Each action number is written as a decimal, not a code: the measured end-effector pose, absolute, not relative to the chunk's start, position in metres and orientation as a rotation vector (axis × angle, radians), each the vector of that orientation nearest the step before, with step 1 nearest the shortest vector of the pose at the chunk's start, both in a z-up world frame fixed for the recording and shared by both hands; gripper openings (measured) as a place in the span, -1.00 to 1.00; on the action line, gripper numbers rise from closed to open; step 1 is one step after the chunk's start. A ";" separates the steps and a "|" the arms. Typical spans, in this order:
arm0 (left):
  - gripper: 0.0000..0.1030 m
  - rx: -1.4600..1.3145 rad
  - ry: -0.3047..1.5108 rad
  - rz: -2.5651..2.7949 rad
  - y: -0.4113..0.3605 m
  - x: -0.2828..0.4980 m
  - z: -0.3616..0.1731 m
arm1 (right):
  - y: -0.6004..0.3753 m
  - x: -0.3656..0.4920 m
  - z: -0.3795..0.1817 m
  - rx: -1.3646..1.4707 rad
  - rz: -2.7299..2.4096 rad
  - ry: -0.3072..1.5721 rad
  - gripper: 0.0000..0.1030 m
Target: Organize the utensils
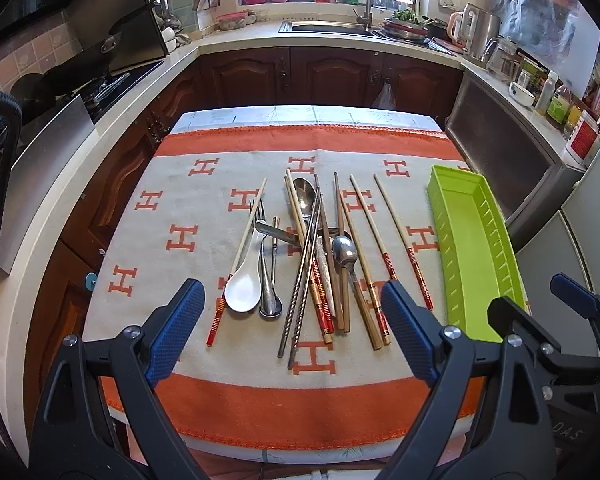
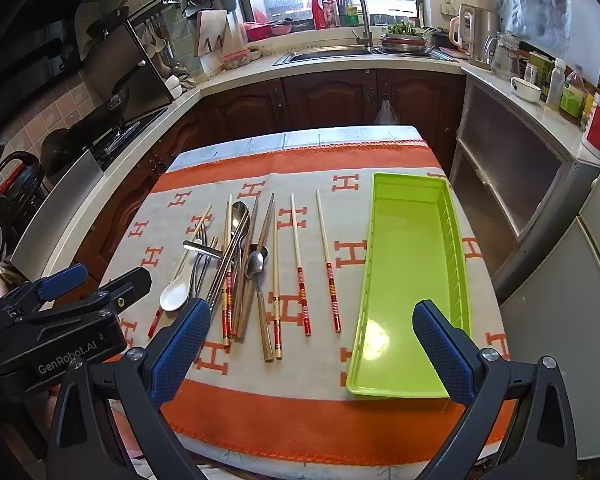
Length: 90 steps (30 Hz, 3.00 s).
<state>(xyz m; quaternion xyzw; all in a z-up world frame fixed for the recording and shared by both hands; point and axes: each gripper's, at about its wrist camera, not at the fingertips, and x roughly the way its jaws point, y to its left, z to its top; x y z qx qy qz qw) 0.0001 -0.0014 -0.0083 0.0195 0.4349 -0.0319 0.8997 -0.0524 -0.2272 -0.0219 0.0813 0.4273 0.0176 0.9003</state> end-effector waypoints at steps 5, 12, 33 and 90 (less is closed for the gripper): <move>0.72 0.046 0.893 -0.075 -0.003 -0.002 -0.007 | -0.225 -0.054 -0.020 0.172 0.042 0.887 0.99; 0.73 0.050 0.892 -0.073 -0.003 -0.003 -0.008 | -0.225 -0.054 -0.022 0.174 0.042 0.891 0.99; 0.73 0.052 0.892 -0.073 -0.002 -0.003 -0.008 | -0.222 -0.056 -0.024 0.177 0.045 0.894 0.99; 0.47 -0.037 1.018 -0.215 -0.001 0.150 -0.022 | -0.238 0.166 -0.116 0.136 0.111 1.198 0.04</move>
